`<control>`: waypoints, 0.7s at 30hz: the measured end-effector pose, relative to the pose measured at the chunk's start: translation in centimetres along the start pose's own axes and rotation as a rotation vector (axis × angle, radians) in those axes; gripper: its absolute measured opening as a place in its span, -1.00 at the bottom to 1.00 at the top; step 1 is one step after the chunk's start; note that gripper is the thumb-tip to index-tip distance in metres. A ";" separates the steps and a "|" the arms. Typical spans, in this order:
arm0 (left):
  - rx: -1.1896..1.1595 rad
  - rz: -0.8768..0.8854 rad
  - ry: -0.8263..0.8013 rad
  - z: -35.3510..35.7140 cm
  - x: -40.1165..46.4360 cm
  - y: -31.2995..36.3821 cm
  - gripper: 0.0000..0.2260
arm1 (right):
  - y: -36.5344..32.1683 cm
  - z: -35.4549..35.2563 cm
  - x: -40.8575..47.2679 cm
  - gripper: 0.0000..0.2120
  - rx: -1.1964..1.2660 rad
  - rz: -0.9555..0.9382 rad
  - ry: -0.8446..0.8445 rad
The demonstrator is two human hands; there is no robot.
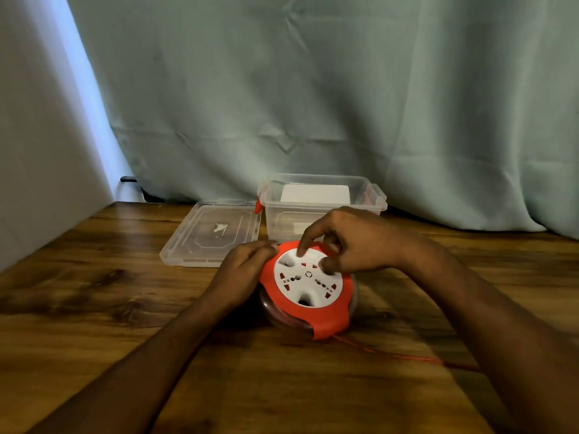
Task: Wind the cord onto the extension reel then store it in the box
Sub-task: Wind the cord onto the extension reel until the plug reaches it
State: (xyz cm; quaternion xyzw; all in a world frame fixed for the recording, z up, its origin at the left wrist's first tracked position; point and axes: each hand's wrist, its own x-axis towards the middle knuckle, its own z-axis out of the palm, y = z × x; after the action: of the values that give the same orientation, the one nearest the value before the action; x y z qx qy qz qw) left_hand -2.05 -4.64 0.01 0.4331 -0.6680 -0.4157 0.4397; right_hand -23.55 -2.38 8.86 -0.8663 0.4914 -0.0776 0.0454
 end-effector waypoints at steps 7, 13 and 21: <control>0.023 0.005 -0.058 -0.2 0.0 0.0 -0.71 | 0.0 0.1 0.2 -0.43 0.072 -0.039 -0.168; 0.056 0.005 -0.074 -0.2 -0.1 0.1 -0.69 | -0.3 -0.2 -0.2 -0.44 0.046 -0.014 -0.217; 0.026 -0.019 -0.024 -0.1 -0.2 0.1 -0.71 | -1.1 -0.5 -0.5 -0.47 -0.014 0.039 -0.125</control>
State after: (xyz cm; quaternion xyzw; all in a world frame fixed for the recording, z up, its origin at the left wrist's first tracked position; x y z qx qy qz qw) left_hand -1.90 -4.47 0.12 0.4401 -0.6746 -0.4161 0.4220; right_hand -22.97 -1.35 9.51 -0.8599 0.5050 -0.0191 0.0717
